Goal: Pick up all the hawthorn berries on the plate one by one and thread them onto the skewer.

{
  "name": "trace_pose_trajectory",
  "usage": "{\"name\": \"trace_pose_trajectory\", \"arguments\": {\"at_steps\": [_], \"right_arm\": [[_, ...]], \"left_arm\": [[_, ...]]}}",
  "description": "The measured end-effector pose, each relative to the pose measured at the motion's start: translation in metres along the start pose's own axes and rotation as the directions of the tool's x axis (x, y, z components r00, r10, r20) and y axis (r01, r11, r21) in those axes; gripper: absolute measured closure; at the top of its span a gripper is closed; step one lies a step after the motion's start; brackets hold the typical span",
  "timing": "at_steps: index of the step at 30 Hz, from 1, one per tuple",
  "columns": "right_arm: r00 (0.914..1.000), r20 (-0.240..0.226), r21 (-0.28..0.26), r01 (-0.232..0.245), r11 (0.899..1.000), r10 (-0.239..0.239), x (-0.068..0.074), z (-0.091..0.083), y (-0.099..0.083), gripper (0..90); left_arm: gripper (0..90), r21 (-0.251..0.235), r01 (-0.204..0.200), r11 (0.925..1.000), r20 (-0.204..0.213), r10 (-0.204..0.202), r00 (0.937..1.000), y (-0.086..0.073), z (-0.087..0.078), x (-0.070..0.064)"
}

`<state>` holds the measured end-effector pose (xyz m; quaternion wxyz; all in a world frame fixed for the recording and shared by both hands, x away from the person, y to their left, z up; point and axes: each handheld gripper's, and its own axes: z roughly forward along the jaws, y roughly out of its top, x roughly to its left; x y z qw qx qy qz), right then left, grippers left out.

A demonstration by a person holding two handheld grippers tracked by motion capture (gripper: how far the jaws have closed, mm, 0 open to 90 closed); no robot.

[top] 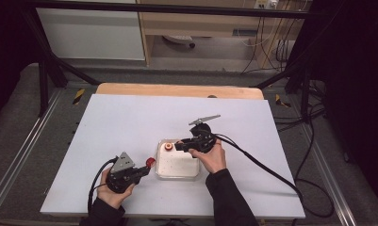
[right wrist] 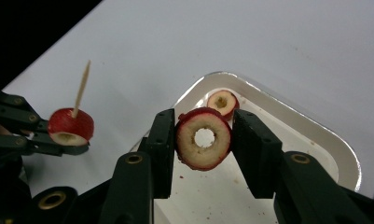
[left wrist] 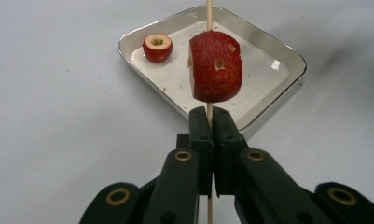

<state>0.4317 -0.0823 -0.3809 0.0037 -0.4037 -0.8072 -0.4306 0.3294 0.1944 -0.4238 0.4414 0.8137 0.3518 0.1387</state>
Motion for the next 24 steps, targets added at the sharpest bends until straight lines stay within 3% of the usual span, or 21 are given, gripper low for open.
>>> {"name": "trace_pose_trajectory", "arguments": {"at_steps": [4,9,12,17,24], "right_arm": [[0.9985,-0.037,-0.096,-0.043,0.994,0.04,0.0,-0.006,-0.008,60.9],[0.991,-0.093,-0.218,-0.115,0.969,0.096,-0.001,-0.01,-0.019,60.9],[0.9828,-0.13,-0.286,-0.164,0.944,0.131,-0.001,-0.012,-0.024,60.9],[0.9768,-0.151,-0.39,-0.2,0.899,0.151,0.0,-0.014,-0.03,60.9],[0.9662,-0.196,-0.51,-0.246,0.824,0.167,0.007,-0.01,-0.034,60.9]], "left_arm": [[87.8,-0.005,0.001,1.0,0.0,-0.001,1.0,0.001,-0.001,-0.001],[87.8,-0.017,0.008,0.9998,-0.003,-0.008,1.0,0.001,-0.003,-0.003],[87.8,-0.027,0.018,0.9995,-0.006,-0.018,0.9998,0.002,-0.003,-0.004],[87.8,-0.042,0.038,0.9984,-0.007,-0.038,0.9992,0.003,-0.004,-0.008],[87.8,-0.057,0.072,0.9957,0.0,-0.072,0.9974,0.005,-0.004,-0.016]]}}
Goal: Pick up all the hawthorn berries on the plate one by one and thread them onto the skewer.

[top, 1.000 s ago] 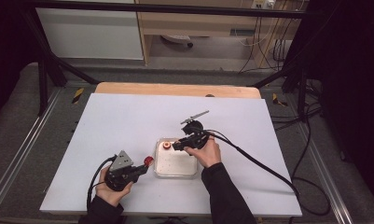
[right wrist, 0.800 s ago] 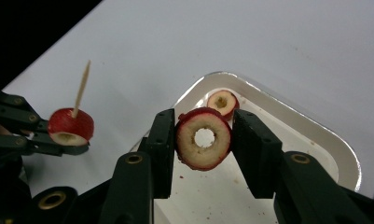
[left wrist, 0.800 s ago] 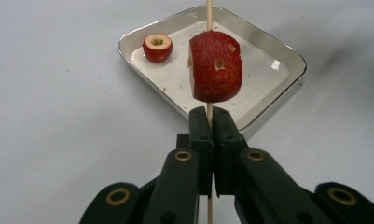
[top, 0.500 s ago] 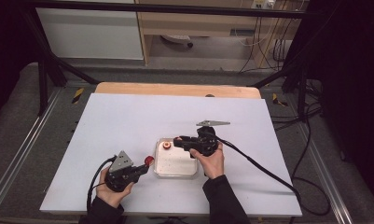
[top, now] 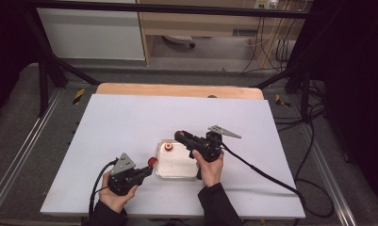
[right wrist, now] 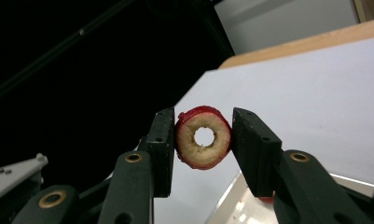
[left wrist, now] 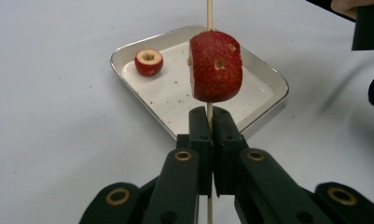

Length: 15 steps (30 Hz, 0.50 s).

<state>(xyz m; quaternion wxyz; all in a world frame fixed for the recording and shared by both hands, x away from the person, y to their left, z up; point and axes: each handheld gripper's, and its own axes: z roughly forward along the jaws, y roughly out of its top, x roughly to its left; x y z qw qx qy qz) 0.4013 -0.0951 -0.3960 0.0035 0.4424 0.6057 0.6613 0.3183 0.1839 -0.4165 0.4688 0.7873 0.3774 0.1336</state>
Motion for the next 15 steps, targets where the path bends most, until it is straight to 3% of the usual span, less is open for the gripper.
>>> {"name": "trace_pose_trajectory", "arguments": {"at_steps": [6,15], "right_arm": [[0.9995,-0.025,-0.108,-0.024,0.994,0.021,0.003,0.002,-0.007,61.0],[0.9974,-0.068,-0.231,-0.039,0.972,0.024,0.005,0.003,-0.012,61.1]], "left_arm": [[87.8,-0.017,0.024,0.9996,0.004,-0.024,0.9997,0.003,0.0,-0.006],[87.8,-0.021,0.067,0.9975,0.03,-0.066,0.9974,0.009,0.007,-0.018]]}}
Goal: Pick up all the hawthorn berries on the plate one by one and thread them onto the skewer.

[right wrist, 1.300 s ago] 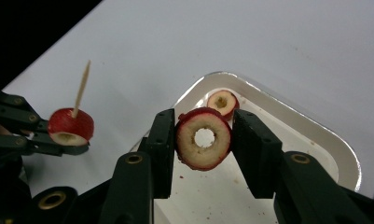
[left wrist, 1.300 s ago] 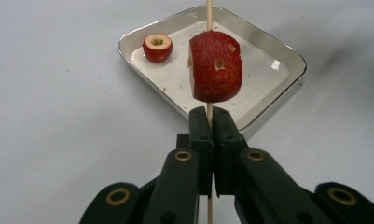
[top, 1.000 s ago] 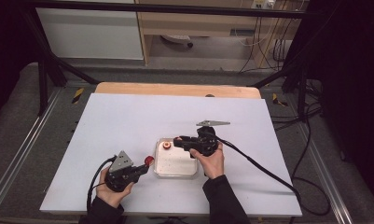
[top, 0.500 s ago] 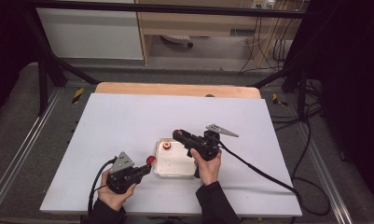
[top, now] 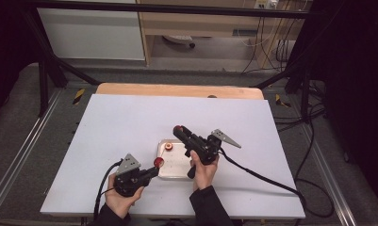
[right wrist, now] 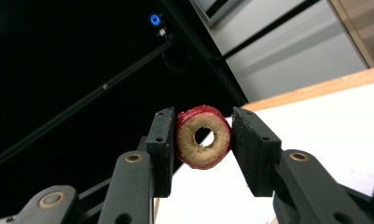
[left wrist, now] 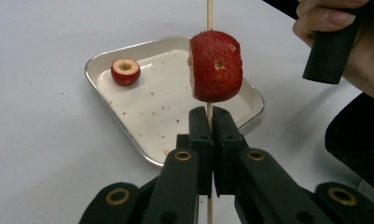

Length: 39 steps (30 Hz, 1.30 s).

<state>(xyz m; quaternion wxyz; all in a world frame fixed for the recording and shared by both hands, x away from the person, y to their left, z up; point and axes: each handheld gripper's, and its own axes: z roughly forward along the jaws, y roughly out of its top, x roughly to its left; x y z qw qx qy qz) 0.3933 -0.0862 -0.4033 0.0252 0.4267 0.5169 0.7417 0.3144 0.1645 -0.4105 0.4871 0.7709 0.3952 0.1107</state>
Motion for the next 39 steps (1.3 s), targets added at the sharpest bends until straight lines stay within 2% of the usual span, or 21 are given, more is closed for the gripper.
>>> {"name": "trace_pose_trajectory", "arguments": {"at_steps": [9,16,39], "right_arm": [[0.9993,-0.031,-0.074,0.017,0.997,-0.02,0.002,-0.001,-0.003,61.2],[0.9984,-0.046,-0.117,0.027,0.993,-0.033,0.002,-0.002,-0.003,61.2],[0.9976,-0.063,-0.125,0.019,0.992,-0.028,0.003,-0.002,-0.005,61.2]], "left_arm": [[87.8,-0.001,0.047,0.9989,0.039,-0.047,0.9981,0.008,0.007,-0.012],[87.8,0.001,0.067,0.9978,0.042,-0.067,0.9969,0.013,0.01,-0.015],[87.8,-0.013,0.073,0.9972,0.042,-0.073,0.9965,0.016,0.015,-0.017]]}}
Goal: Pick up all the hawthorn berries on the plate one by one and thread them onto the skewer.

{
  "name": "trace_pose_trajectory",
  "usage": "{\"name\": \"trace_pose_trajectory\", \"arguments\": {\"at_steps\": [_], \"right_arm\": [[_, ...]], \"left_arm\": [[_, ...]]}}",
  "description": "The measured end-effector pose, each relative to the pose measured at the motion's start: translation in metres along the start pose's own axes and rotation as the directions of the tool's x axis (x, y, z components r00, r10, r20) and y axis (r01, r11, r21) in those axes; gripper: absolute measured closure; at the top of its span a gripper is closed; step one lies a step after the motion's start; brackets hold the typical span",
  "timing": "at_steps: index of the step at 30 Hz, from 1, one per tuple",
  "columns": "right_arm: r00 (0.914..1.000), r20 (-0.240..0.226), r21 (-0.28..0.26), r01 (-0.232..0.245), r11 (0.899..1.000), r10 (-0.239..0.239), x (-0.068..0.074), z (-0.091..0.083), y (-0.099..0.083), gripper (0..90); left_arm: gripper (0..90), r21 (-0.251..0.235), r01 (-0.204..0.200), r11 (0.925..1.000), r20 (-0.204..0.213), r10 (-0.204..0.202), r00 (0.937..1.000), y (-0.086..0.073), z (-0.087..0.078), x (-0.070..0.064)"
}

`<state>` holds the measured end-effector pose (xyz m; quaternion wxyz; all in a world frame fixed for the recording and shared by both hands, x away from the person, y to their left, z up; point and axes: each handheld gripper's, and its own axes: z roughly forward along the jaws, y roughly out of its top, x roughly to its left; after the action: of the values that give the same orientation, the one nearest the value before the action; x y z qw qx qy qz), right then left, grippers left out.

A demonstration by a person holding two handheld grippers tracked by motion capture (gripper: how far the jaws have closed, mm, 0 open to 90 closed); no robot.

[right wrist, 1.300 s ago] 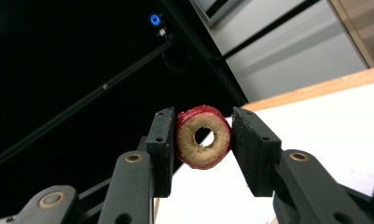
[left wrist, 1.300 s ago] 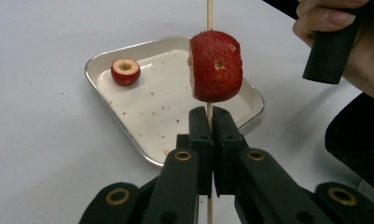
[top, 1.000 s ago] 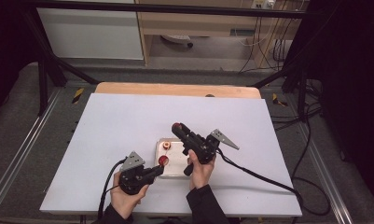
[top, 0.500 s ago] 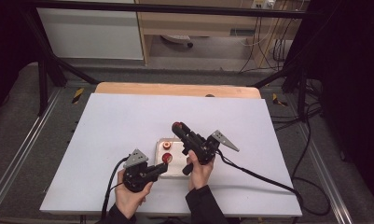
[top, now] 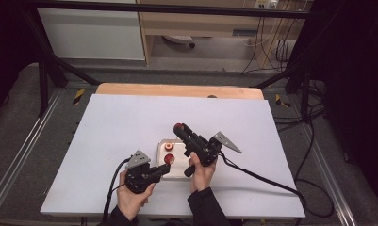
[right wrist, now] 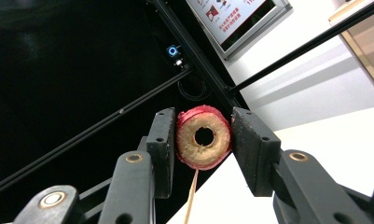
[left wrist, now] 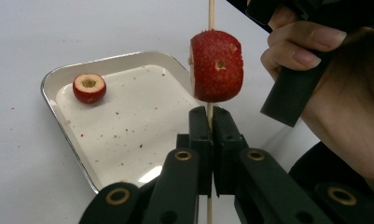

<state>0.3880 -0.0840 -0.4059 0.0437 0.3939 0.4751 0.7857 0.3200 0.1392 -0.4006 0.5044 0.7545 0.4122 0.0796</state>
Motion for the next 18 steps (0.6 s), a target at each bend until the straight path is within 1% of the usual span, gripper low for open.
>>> {"name": "trace_pose_trajectory", "arguments": {"at_steps": [6,10,18], "right_arm": [[1.0,-0.002,-0.004,-0.001,1.0,0.001,0.0007,-0.0002,0.0016,61.3],[1.0,-0.002,0.002,-0.004,1.0,0.004,0.0004,-0.0001,0.0011,61.3],[1.0,0.001,0.003,-0.003,1.0,0.003,-0.0002,0.0002,0.0007,61.3]], "left_arm": [[87.8,-0.003,-0.003,1.0,-0.004,0.003,1.0,-0.0003,-0.0002,0.0002],[87.8,-0.004,-0.008,1.0,-0.007,0.008,0.9999,-0.0004,-0.0001,-0.0003],[87.8,-0.008,-0.006,1.0,-0.006,0.006,1.0,-0.0007,-0.0006,-0.0001]]}}
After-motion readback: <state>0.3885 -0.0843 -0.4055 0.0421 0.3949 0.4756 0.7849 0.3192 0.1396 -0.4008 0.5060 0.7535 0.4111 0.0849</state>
